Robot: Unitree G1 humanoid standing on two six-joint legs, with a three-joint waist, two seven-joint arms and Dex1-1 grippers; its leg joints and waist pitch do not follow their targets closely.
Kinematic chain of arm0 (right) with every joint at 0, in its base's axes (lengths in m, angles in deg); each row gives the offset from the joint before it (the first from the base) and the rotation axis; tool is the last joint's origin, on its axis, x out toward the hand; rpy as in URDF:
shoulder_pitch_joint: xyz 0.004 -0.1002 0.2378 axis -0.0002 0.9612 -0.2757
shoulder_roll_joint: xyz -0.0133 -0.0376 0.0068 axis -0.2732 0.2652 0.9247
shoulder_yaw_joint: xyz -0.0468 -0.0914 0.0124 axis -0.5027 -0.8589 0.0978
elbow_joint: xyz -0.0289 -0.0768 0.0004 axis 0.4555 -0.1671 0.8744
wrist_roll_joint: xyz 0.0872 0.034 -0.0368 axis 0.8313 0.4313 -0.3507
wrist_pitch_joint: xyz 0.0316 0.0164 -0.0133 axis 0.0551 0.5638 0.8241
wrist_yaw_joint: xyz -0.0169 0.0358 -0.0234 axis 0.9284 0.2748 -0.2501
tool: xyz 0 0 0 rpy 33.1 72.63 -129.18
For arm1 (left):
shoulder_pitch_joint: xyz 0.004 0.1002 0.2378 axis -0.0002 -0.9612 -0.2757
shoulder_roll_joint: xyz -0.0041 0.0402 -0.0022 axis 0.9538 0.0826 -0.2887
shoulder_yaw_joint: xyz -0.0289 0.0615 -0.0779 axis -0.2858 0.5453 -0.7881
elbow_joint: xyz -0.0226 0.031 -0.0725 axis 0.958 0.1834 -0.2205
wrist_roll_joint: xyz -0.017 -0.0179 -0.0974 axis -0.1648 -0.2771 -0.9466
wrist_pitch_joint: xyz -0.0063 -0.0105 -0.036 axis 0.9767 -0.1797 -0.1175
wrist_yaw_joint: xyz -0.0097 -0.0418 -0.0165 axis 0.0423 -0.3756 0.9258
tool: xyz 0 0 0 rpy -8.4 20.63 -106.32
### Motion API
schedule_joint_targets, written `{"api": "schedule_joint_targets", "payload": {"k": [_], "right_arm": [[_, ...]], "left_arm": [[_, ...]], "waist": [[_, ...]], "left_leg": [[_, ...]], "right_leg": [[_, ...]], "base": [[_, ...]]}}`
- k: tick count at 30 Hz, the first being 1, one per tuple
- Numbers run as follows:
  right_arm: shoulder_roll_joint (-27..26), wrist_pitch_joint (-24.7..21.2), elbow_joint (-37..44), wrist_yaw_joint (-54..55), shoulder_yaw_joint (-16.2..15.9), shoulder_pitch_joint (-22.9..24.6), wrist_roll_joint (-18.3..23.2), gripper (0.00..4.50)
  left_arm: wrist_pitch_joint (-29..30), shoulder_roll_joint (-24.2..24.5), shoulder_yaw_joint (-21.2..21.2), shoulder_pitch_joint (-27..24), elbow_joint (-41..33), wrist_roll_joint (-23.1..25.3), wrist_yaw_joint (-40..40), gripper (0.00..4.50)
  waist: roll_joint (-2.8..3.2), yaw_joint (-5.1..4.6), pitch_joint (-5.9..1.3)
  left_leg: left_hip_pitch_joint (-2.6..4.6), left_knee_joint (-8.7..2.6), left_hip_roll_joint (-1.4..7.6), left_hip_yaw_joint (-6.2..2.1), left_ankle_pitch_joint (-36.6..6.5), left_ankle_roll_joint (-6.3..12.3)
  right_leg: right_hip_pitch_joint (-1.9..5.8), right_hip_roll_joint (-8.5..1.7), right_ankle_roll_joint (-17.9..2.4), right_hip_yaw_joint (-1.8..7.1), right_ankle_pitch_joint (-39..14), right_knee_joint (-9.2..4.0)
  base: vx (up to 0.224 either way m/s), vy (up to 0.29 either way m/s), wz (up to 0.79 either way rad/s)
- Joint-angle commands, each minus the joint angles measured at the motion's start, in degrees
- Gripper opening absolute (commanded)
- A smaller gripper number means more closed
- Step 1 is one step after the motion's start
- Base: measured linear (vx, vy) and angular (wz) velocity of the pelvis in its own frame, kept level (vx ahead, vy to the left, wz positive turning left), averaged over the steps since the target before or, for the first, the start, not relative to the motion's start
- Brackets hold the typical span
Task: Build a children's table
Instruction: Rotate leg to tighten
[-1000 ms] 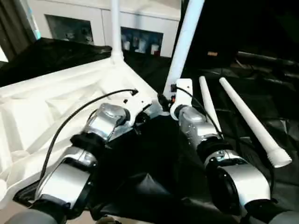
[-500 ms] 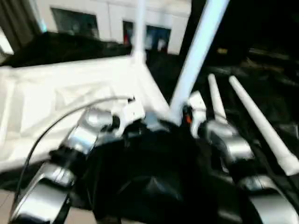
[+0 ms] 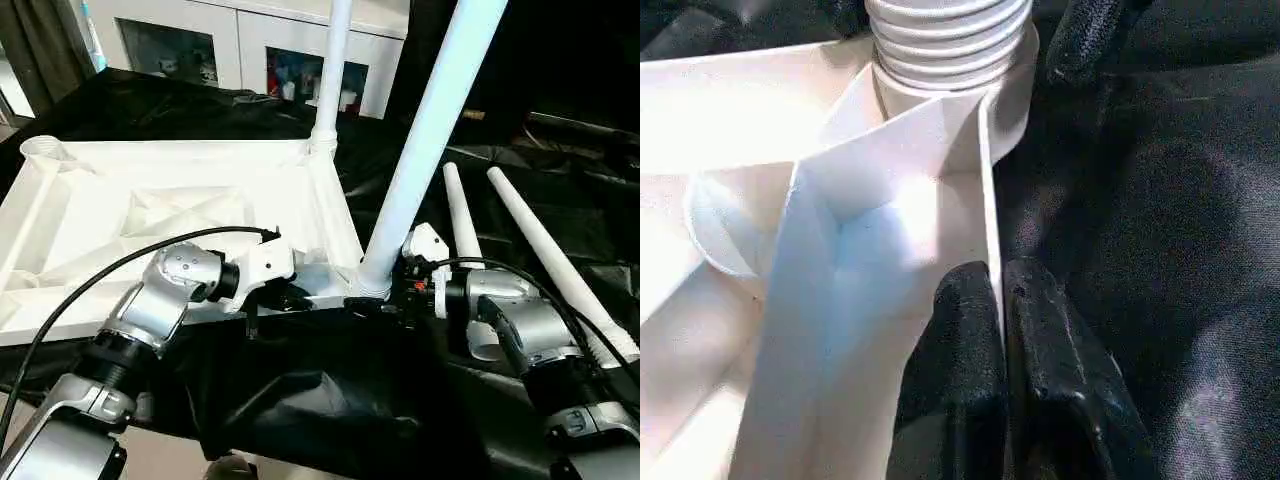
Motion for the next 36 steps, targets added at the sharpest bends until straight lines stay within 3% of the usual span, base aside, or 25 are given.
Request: {"api": "schedule_joint_targets", "payload": {"k": [1, 9, 22, 27, 28, 29, 34, 35, 36], "right_arm": [[0.36, -0.32, 1.63, -0.07, 0.14, 0.16, 0.02, 4.44], [0.1, -0.14, 0.43, 1.02, 0.16, -0.25, 0.28, 4.44], [-1.08, -0.67, -1.07, 2.54, 0.02, -0.27, 0.41, 3.26], [-2.18, -0.84, -2.45, 3.91, 0.58, -0.06, 0.76, 2.86], [-2.31, -0.71, -2.78, 4.14, 0.6, -0.02, 0.7, 2.86], [-2.48, -0.71, -3.02, 4.41, 0.64, 0.11, 0.69, 2.86], [-5.32, -0.84, -4.24, 10.77, 1.46, 1.89, -0.15, 2.77], [-6.25, -0.85, -4.89, 13.14, 1.88, 2.03, -0.49, 2.77], [-7.18, -1.07, -5.67, 15.32, 2.32, 1.95, -0.7, 2.77]], "left_arm": [[-2.27, -1.56, -1.18, -0.48, -1.71, -3.91, 0.13, 0.0], [-2.7, -1.78, -1.73, -0.93, -0.86, -3.91, 0.48, 0.0], [-3.3, -1.59, -1.56, -0.96, 0.17, -3.1, 1.19, 0.0], [-3.16, -1.7, -1.62, -1.17, 0.26, -2.81, 1.97, 0.0], [-3.1, -1.76, -1.6, -1.17, 0.4, -2.67, 2.21, 0.0], [-3.19, -1.78, -1.54, -1.12, 0.7, -2.3, 2.69, 0.0], [-2.45, -3.1, -1.47, 0.6, 5.05, 1.11, 9.05, 0.0], [-1.53, -3.67, -1.62, 1.18, 6.13, 1.72, 10.83, 0.0], [-1.01, -4.25, -1.75, 1.68, 7.02, 2.02, 12.11, 0.0]], "waist": [[-0.35, 0.09, -3.51], [-0.26, 0.09, -3.48], [-0.32, 0.11, -3.64], [-0.21, 0.05, -3.58], [0.14, 0.08, -3.58], [-0.02, -0.04, -3.56], [0.06, -0.15, -3.17], [0.47, -0.29, -3.02], [0.29, -0.32, -2.81]], "left_leg": [[1.48, -2.75, 2.12, -0.88, -2.49, 4.16], [1.51, -2.7, 2.15, -0.9, -4.07, 3.68], [1.45, -2.43, 2.02, -0.89, -3.11, 4.06], [1.42, -2.46, 2.04, -0.94, -4.51, 3.28], [1.42, -2.46, 2.04, -0.98, -4.71, 3.1], [1.42, -2.49, 2.06, -0.98, -5.13, 2.86], [1.62, -2.76, 2.12, -1.06, -8.18, 1.31], [1.85, -3.0, 2.18, -1.12, -10.3, 0.14], [2.03, -3.18, 2.11, -1.21, -12.48, -1.01]], "right_leg": [[2.46, -4.5, -13.23, 2.36, 7.89, -2.79], [2.44, -4.54, -13.24, 2.35, 5.72, -2.86], [2.53, -4.49, -13.48, 2.3, 6.96, -2.6], [2.51, -4.54, -13.36, 2.32, 5.03, -2.7], [2.47, -4.59, -13.37, 2.35, 4.88, -2.68], [2.45, -4.56, -13.34, 2.35, 4.5, -2.74], [2.13, -4.7, -12.52, 2.46, -0.97, -3.39], [1.91, -4.73, -12.06, 2.52, -3.94, -3.77], [1.86, -4.83, -11.48, 2.54, -7.91, -4.16]], "base": [[0.0, 0.0, 0.0], [0.0, 0.0, 0.0], [0.0, 0.0, 0.0], [0.0, 0.0, 0.0], [0.0, 0.0, 0.0], [0.0, 0.0, 0.0], [0.0, 0.0, 0.0], [0.0, 0.0, 0.0], [0.0, 0.0, 0.0]]}}
